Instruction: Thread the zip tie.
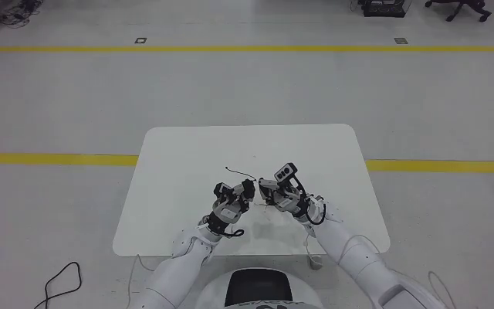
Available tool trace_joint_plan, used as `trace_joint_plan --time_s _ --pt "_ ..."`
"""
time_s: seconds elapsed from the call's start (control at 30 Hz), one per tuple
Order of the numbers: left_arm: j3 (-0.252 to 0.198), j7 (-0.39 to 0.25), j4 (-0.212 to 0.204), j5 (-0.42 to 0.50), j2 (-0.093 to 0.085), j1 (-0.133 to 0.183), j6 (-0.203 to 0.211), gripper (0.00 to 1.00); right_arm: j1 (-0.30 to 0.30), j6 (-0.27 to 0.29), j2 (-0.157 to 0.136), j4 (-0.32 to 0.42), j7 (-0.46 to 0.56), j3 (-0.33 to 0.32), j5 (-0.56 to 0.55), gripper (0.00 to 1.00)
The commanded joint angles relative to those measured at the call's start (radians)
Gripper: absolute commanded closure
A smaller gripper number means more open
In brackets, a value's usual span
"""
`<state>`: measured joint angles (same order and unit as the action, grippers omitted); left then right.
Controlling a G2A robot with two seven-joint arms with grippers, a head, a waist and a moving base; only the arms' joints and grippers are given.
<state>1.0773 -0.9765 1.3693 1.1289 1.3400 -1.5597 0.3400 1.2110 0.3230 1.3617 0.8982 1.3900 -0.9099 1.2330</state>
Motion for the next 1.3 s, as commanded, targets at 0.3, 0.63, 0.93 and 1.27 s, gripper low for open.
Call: trace_joint_plan --time_s 0.3,0.63,0.93,1.27 --pt "0.001 -0.001 0.0 0.001 0.0 -0.001 0.0 1.0 -0.002 -0.002 0.001 0.004 0.0 0.003 -0.001 0.96" --pt "-0.002 0.002 -0.007 0.003 -0.001 0.006 0.0 1.0 -0.006 -0.002 0.002 0.003 0.0 0.008 -0.003 0.87" --pt "-0.007 0.002 -0.01 0.005 -0.001 0.01 0.0 1.0 -0.003 0.013 0.0 0.021 0.0 0.009 -0.003 0.89" --pt "-0.008 0.001 -0.011 0.008 -0.003 0.011 0.0 1.0 -0.001 0.017 -0.003 0.031 0.0 0.007 0.006 0.92"
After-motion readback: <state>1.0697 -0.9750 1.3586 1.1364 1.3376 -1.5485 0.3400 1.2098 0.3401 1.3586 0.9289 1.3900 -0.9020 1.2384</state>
